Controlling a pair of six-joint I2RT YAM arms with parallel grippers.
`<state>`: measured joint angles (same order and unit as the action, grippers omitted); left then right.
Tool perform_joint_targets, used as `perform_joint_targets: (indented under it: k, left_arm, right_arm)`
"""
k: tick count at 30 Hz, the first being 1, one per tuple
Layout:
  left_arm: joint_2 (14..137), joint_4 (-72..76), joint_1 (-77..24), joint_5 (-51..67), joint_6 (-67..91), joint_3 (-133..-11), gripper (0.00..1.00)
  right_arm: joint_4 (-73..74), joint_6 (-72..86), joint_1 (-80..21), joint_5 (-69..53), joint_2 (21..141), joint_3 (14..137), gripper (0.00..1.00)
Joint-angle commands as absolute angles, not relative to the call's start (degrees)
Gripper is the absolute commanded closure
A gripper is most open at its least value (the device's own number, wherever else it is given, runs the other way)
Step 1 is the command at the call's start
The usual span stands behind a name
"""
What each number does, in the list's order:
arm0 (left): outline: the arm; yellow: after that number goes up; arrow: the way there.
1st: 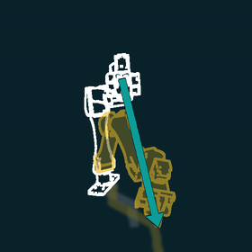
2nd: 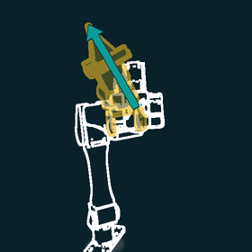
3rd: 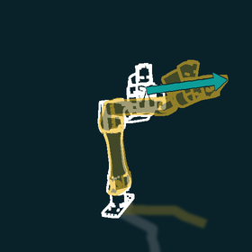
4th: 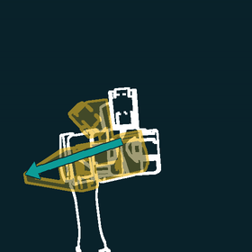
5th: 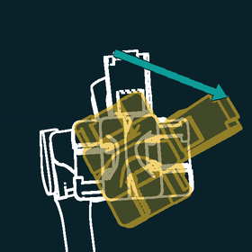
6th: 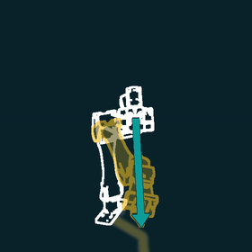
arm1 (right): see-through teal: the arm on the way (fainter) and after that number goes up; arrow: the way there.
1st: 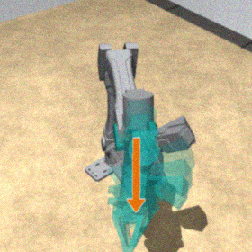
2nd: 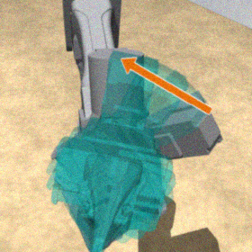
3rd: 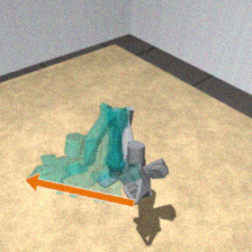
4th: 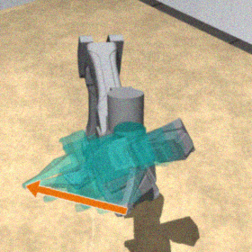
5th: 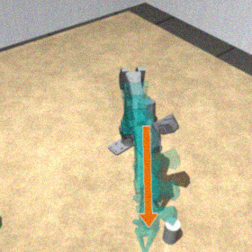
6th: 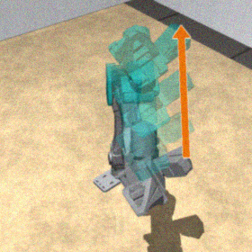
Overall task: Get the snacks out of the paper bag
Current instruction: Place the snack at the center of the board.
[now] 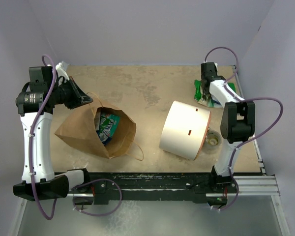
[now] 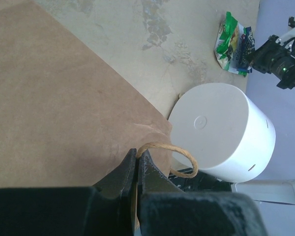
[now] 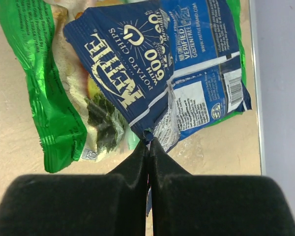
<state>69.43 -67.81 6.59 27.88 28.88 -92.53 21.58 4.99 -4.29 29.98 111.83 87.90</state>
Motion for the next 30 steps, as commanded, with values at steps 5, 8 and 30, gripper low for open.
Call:
perform_joint_targets:
  k: [5,8,30]
  left_arm:
    - [67.8,-66.8,6.4,27.9,28.9,-93.1,1.0]
    - [67.7,-67.6,6.4,27.5,28.8,-93.1,1.0]
    - [59.1,-67.1,6.4,35.0,38.4,-88.3,1.0]
  right_arm:
    - [20.5,3.7,-2.9,19.8,112.5,93.6,1.0]
    - [19.2,2.7,-2.9,15.6,112.9,94.0,1.0]
    - [23.2,8.6,-4.6,10.8,88.3,84.8,0.31]
